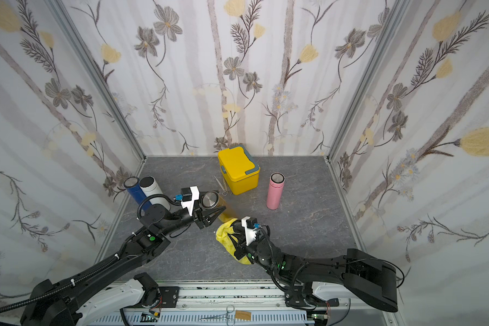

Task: Wipe the surface of the thermos
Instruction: Wipe the dirt from the surface of the thermos.

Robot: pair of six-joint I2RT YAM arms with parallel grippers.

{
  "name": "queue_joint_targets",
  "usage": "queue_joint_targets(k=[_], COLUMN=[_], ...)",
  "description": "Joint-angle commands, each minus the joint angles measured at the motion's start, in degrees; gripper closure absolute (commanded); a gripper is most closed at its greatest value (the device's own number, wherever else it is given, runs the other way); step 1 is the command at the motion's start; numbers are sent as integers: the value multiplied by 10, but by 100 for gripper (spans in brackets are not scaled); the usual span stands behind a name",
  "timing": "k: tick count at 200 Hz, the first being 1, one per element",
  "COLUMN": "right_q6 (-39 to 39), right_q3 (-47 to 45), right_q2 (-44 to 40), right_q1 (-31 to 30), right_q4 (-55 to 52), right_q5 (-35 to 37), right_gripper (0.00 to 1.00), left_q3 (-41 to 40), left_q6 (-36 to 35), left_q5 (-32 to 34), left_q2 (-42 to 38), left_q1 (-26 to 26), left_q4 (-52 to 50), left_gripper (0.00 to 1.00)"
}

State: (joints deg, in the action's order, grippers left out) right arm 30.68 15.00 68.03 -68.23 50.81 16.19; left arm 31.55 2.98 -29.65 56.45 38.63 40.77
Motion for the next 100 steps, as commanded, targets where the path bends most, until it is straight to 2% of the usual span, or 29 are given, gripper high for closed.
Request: queue_joint_targets(k=[1, 29, 53, 82, 100], right_q6=[10, -35, -44, -1, 54], right_q3=[7, 50, 62, 8, -52], right_q2=[-21, -99, -129, -109, -60], right_q1=[3, 3, 3, 9, 31], right_q4=[40, -14, -21, 7, 64], right_q5=[24, 14, 7, 47, 38], right_gripper=[100, 100, 100, 100, 100], left_q3=[-9, -17, -12, -6, -8], left_q6=[-2, -30, -37, -33, -25], left_q5=[-58, -51, -62, -79, -89], left_q2=[1, 12, 26, 31, 29], left_q1=[3, 3, 3, 4, 3], left_q4=[80, 86, 84, 83, 91], left_gripper=[100, 100, 100, 100, 100])
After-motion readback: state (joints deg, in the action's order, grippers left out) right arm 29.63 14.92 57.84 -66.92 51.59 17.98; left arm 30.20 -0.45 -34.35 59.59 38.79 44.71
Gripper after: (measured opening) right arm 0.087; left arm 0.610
